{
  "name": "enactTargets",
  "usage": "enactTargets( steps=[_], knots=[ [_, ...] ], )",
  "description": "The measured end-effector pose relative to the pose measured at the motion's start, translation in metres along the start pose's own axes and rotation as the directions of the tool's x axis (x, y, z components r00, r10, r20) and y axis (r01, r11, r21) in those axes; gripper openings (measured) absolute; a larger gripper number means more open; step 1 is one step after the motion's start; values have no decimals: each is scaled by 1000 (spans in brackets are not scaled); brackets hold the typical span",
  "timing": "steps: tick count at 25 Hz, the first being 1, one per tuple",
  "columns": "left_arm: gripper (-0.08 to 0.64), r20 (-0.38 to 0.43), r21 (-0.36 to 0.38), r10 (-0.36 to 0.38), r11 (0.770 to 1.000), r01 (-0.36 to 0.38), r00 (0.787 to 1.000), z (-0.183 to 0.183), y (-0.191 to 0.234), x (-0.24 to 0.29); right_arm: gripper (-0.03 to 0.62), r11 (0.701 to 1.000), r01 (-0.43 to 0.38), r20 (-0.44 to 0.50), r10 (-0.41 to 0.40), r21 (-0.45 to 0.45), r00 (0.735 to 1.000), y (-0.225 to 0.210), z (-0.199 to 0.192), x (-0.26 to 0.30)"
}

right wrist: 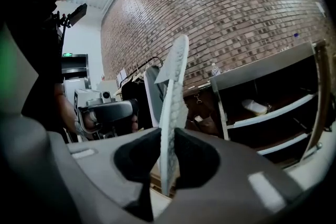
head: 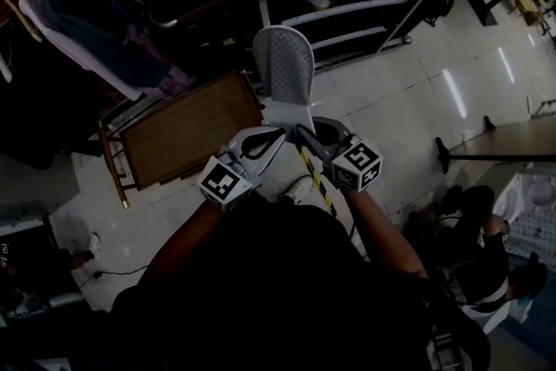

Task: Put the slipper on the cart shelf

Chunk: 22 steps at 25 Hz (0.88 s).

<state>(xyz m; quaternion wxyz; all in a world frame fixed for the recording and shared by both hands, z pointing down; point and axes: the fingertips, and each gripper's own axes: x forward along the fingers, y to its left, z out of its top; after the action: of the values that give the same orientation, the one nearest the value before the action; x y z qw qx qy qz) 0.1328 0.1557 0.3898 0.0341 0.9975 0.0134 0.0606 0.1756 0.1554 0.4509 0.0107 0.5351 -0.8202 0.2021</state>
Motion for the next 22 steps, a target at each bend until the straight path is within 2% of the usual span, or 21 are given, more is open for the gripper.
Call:
enactTargets(
  steps=[6, 13, 17, 22],
  knots=[
    [5, -22, -9, -26, 1000, 25, 999, -1, 3, 27, 64, 999, -12, -53, 14, 35, 998, -26, -14, -1],
    [5, -1, -24, -59, 998, 59, 998, -15, 40, 61, 64, 990, -36, -151, 56, 135, 987, -75, -29, 20],
    [5, 26, -26, -80, 996, 80, 996, -9, 67, 81, 64, 966, -62, -216, 118, 252, 969, -96, -36, 36],
    [5, 45, -44, -112, 993, 113, 993, -8, 97, 99, 64, 936, -18, -274, 121, 352, 954, -130, -46, 55]
  ],
)
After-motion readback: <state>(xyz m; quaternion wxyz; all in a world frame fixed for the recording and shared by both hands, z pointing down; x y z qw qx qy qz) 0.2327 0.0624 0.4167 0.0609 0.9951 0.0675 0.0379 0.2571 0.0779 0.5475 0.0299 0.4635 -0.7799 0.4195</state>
